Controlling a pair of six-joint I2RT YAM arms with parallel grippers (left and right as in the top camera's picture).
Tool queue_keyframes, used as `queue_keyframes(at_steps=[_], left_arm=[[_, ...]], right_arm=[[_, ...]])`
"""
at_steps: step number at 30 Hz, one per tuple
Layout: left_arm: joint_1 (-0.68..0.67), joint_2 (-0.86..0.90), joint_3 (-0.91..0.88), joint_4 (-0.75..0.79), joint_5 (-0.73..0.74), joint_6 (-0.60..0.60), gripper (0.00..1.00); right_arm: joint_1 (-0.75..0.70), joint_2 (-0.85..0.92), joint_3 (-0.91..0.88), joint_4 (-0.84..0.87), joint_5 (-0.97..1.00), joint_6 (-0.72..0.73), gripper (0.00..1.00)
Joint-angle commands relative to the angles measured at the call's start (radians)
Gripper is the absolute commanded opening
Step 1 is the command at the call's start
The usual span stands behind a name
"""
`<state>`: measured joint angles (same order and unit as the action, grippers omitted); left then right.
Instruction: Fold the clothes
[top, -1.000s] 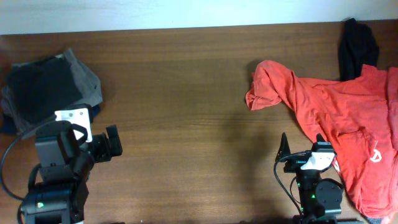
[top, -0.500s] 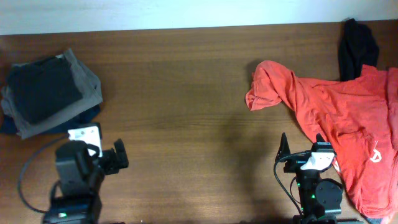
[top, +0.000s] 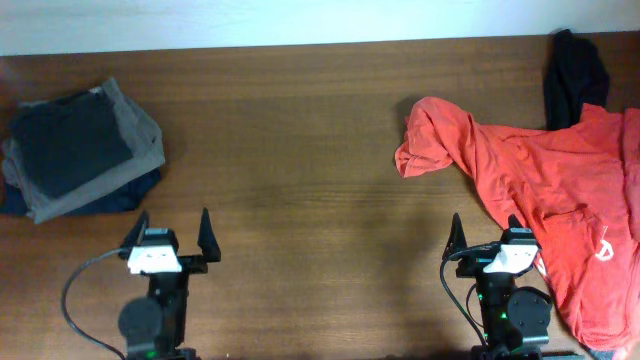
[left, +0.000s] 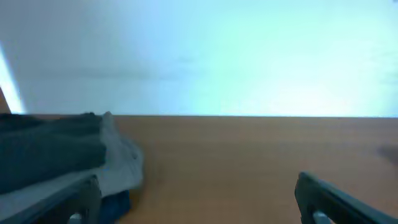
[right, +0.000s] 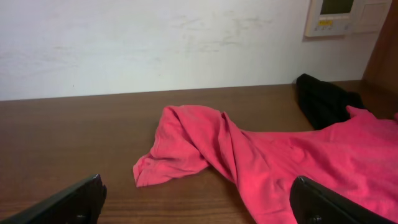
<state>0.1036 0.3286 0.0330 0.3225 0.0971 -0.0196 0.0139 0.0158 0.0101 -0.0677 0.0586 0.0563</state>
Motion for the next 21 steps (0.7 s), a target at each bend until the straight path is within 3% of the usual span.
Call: queue_keyframes(at_steps=[1,10,14,19,21], left_arm=[[0.004,-0.105,-0.023,0.009,0.012,0.013,0.99],[0.002,-0.313,-0.024,-0.055,0.02,0.012,0.99],[-0.017,-0.323,-0.025,-0.097,0.019,0.013,0.99],[-0.024,-0.324,-0.025,-0.374,0.019,0.012,0.99],[-0.025,-0.324,-0.025,-0.39,0.015,0.012,0.99]], right_arm=[[0.006,-0.008,-0.005,-0.008,-0.002,0.003,0.99],[0.006,-0.008,-0.005,-0.008,-0.002,0.003,0.99],[0.006,-0.008,-0.005,-0.008,-0.002,0.003,0.99],[0.006,-0.008,-0.005,-0.008,-0.002,0.003,0.99],[0.006,-0.008,-0.005,-0.008,-0.002,0.003,0.99]])
